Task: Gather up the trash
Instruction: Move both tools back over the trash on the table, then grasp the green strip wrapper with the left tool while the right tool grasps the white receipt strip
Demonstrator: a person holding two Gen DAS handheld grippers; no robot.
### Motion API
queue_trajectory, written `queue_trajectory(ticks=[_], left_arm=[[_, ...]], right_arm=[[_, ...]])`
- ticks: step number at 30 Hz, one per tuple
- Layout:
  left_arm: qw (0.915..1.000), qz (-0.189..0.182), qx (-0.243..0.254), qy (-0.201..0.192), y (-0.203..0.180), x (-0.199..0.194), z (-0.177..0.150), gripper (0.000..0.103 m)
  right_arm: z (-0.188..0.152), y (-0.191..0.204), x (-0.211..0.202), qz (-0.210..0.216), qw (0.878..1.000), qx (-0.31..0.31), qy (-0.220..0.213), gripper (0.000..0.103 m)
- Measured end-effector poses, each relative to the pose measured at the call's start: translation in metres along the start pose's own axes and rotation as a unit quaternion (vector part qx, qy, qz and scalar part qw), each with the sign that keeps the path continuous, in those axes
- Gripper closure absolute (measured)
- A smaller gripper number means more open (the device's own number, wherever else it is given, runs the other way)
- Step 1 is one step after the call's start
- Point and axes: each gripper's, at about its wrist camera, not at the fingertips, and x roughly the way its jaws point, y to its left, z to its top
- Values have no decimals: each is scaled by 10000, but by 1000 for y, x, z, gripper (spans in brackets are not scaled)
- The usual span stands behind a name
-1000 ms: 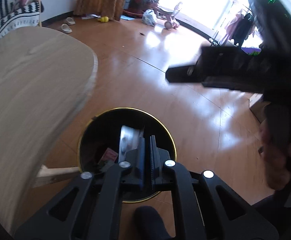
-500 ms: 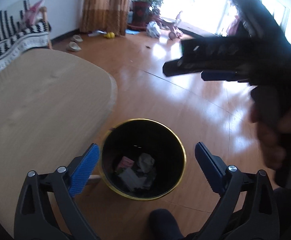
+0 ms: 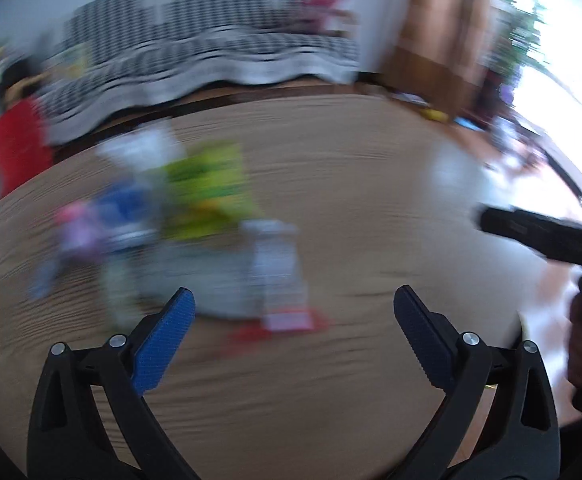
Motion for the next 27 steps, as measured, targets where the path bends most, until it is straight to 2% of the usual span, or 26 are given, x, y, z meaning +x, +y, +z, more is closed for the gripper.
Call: queue_trajectory(ticks=[3, 6, 10, 13, 16, 17, 18, 19, 20, 21, 23, 24, 25, 27], left_arm=[[9972, 425, -607, 33, 70, -2, -5, 6], [9951, 563, -811, 97, 106, 4, -6, 6], [9948, 531, -809, 304, 126, 21, -11, 6], [9948, 555, -745, 413, 128, 35, -9, 6], [9953, 590, -625, 447, 123, 42, -11, 7], [9953, 598, -615, 448, 122, 45, -11, 7], [9954, 589, -616, 442, 121, 47, -11, 7], [9955, 578, -612, 439, 120, 49, -10, 10], [9955, 585, -598, 436, 119, 49, -10, 19], [9953, 616, -585, 454, 118, 50, -10, 26], [9941, 668, -594, 608, 118, 53, -11, 57], [9939, 712, -581, 614, 116, 52, -11, 63], [9939, 701, -567, 627, 114, 49, -12, 84], [9938, 617, -634, 673, 115, 46, -13, 86]], right_arm=[[4, 50, 30, 324, 9989, -246, 242, 16], [6, 82, 59, 377, 9977, -363, 438, 16], [8, 104, 95, 414, 9960, -298, 732, 19], [11, 116, 114, 274, 9956, -316, 836, 30], [11, 122, 123, 311, 9948, -278, 926, 46], [11, 124, 125, 330, 9947, -292, 930, 57], [12, 126, 127, 338, 9945, -303, 944, 73], [13, 125, 126, 431, 9943, -267, 943, 79], [13, 122, 122, 481, 9945, -238, 904, 84], [13, 119, 117, 505, 9947, -249, 855, 84], [15, 117, 105, 574, 9955, -296, 694, 85], [17, 116, 100, 623, 9956, -305, 631, 85], [18, 116, 93, 666, 9957, -326, 549, 85], [19, 115, 83, 702, 9960, -349, 430, 85]])
